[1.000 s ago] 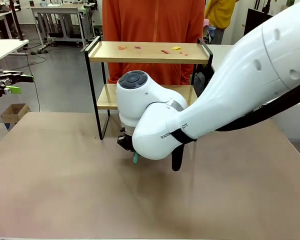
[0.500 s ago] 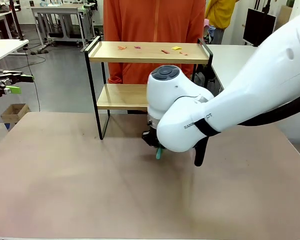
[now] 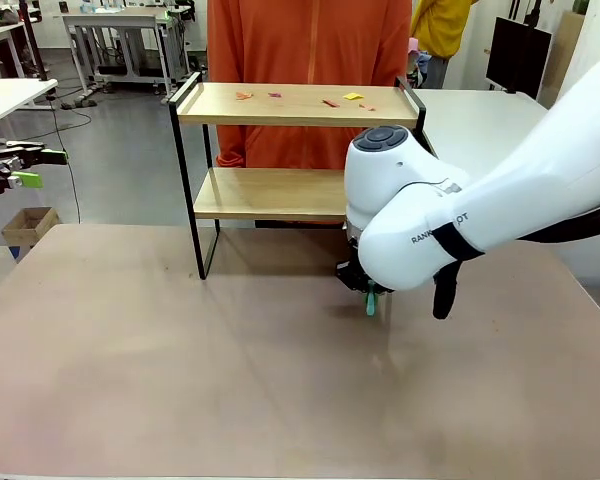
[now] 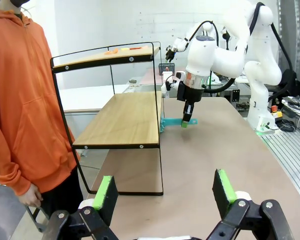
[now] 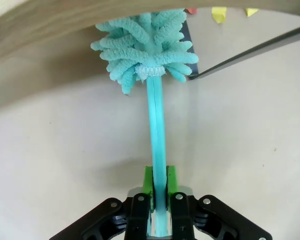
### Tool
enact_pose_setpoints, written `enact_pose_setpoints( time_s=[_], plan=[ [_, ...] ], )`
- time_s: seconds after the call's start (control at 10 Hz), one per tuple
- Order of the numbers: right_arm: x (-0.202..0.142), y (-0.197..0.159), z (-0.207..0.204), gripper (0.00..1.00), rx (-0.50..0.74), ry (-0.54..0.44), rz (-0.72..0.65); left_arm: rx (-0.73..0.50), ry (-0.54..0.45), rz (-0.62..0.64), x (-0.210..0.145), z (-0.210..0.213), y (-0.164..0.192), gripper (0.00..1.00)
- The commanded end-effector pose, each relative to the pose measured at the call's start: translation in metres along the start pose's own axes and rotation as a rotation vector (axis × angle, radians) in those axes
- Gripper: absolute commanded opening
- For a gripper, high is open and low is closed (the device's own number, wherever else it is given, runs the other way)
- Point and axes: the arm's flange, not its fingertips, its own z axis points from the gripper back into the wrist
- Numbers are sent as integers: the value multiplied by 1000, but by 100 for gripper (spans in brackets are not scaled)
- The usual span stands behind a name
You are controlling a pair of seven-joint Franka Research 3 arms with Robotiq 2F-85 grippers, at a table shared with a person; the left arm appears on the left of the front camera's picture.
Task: Clean the shelf.
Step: Clean the specific section of the Shelf indicated by the human with the Duster.
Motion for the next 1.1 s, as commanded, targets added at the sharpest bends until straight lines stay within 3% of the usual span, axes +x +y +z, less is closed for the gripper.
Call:
enact_pose_setpoints(
  time_s=[0.0,0.1,0.4,1.0],
  plan=[
    [-10,-10,13,13,97,1,112,-1,6,-2,3,-3,-2,100],
    [0,0,0,13,0,0,0,-1,6,-2,3,-3,-2,100],
    [0,0,0,13,0,0,0,-1,6,-2,3,-3,-2,100],
    [-27,-76,54,13,304,-96,401,-1,6,-2,3,-3,-2,100]
  ],
)
